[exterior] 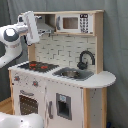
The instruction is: Play with the kitchen
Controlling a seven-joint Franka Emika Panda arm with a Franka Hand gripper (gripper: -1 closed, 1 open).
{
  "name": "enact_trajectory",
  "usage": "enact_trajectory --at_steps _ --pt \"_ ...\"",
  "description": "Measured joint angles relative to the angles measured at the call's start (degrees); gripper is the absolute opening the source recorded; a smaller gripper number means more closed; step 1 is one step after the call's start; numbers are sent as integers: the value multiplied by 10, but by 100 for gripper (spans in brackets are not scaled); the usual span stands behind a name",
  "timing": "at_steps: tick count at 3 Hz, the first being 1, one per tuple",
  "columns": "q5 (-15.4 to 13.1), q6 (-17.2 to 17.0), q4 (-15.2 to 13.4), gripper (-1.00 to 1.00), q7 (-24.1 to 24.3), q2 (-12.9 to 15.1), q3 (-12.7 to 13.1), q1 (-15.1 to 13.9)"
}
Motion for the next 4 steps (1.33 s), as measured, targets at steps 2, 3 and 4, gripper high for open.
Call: enact_trajectory --at_steps 2,3,4 --pt "0 -77 -30 100 2 -23 -4 79" --pt "16 -99 -60 100 16 -36 35 84" --pt "67 -126 -62 100 14 -18 37 83"
